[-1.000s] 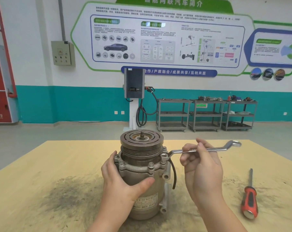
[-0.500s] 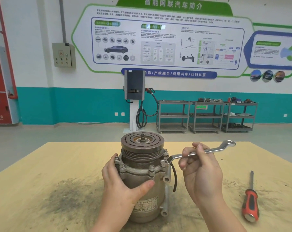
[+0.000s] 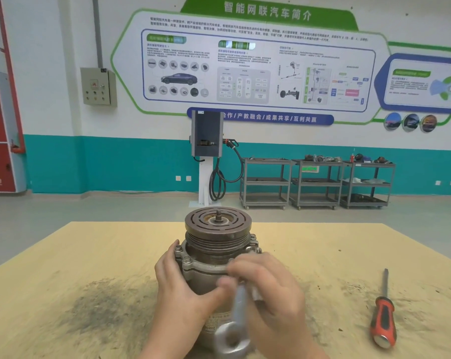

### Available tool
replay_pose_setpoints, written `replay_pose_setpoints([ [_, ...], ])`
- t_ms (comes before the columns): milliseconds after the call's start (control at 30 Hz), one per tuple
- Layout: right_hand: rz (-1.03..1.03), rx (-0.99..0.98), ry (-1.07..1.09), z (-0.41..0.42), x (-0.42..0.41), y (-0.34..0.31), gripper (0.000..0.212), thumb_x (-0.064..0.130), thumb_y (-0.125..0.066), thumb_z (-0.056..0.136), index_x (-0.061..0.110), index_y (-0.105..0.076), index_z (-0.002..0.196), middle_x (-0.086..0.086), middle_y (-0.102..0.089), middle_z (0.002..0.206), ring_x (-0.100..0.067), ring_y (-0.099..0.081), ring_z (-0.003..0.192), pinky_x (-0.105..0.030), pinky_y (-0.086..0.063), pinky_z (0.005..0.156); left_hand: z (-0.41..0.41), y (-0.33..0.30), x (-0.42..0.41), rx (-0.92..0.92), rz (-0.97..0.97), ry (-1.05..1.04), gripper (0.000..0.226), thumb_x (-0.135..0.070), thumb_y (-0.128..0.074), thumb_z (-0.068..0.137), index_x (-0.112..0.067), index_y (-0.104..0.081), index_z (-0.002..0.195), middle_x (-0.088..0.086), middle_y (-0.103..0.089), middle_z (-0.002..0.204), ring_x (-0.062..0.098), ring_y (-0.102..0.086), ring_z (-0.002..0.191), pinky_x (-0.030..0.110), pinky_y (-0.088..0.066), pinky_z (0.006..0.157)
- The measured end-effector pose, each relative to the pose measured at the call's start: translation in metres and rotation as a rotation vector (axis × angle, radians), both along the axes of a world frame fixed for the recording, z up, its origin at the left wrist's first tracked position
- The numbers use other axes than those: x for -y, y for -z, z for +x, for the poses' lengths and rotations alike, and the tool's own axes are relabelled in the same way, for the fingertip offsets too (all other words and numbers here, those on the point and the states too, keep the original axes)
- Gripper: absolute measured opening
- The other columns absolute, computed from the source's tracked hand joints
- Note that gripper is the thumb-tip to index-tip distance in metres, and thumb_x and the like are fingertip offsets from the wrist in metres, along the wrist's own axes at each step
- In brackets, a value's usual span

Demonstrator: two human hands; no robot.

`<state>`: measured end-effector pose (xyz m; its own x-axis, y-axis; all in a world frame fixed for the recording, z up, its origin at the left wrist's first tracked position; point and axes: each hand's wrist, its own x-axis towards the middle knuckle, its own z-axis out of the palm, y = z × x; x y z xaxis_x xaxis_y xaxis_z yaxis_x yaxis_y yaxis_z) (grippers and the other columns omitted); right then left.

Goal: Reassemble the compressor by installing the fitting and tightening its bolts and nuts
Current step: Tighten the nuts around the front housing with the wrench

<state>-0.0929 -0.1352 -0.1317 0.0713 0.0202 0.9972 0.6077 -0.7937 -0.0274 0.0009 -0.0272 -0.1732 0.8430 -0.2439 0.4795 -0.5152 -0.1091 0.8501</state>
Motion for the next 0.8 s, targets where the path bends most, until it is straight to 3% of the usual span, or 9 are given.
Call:
replay_pose_setpoints([
  [133,0.457,-0.003,-0.24,-0.009,0.005,-0.017,0.014,0.033,-0.04,0.103,0.035,-0.053,0.103,0.007,-0.065,0.08,-0.006,-0.06,0.061,-0.014,-0.048,0.059,-0.002,-0.001,-0.002,-0.025,-0.006,0.033,0.142,-0.093,-0.064,0.026,-0.043,-0.009,0.147,-0.035,-0.018,0.12,0.008,-0.037,0.127,0.026,-0.034,0.101],
  [267,0.952,-0.133,-0.443,-0.005,0.026,-0.021,0.019,0.014,-0.034,0.104,0.021,-0.051,0.105,-0.004,-0.063,0.064,-0.015,-0.051,0.049,-0.021,-0.045,0.051,-0.002,-0.001,-0.002,-0.021,0.005,0.031,0.141,-0.098,-0.061,0.025,-0.046,-0.008,0.145,-0.037,-0.019,0.116,0.009,-0.037,0.128,0.028,-0.034,0.104],
  [367,1.105,-0.19,-0.576,0.001,0.039,-0.018,0.024,0.004,-0.029,0.104,0.014,-0.051,0.107,-0.006,-0.06,0.06,-0.015,-0.047,0.045,-0.021,-0.044,0.047,-0.002,-0.002,-0.003,-0.024,0.009,0.03,0.142,-0.097,-0.061,0.025,-0.045,-0.008,0.146,-0.036,-0.018,0.119,0.01,-0.037,0.129,0.032,-0.036,0.107],
  [500,1.198,-0.247,-0.69,0.006,0.048,-0.016,0.02,0.007,-0.031,0.104,0.008,-0.051,0.105,-0.007,-0.059,0.06,-0.016,-0.048,0.044,-0.022,-0.042,0.044,-0.001,-0.002,-0.002,-0.025,0.016,0.01,0.144,-0.097,-0.061,0.024,-0.042,-0.009,0.147,-0.031,-0.02,0.124,0.011,-0.038,0.128,0.037,-0.037,0.109],
  [633,1.054,-0.074,-0.505,0.006,0.032,-0.007,0.019,0.024,-0.035,0.103,0.017,-0.051,0.097,-0.004,-0.061,0.064,-0.019,-0.053,0.048,-0.022,-0.046,0.051,-0.001,-0.001,-0.003,-0.014,0.012,0.007,0.146,-0.098,-0.058,0.023,-0.039,-0.011,0.148,-0.032,-0.019,0.119,0.006,-0.037,0.123,0.025,-0.032,0.102],
  [733,0.582,0.065,-0.265,0.004,0.014,0.0,0.016,0.036,-0.042,0.102,0.031,-0.055,0.095,0.001,-0.064,0.075,-0.016,-0.058,0.058,-0.024,-0.049,0.057,-0.001,0.0,-0.002,-0.021,0.003,0.02,0.144,-0.095,-0.063,0.026,-0.04,-0.01,0.148,-0.034,-0.018,0.117,0.006,-0.038,0.121,0.025,-0.032,0.099],
  [800,0.266,0.023,-0.167,0.004,0.008,0.004,0.018,0.035,-0.046,0.102,0.025,-0.059,0.094,0.003,-0.063,0.083,-0.012,-0.061,0.068,-0.025,-0.051,0.061,-0.001,-0.001,-0.001,-0.028,-0.008,0.019,0.143,-0.092,-0.066,0.027,-0.039,-0.011,0.148,-0.034,-0.018,0.118,0.005,-0.039,0.119,0.025,-0.033,0.098],
])
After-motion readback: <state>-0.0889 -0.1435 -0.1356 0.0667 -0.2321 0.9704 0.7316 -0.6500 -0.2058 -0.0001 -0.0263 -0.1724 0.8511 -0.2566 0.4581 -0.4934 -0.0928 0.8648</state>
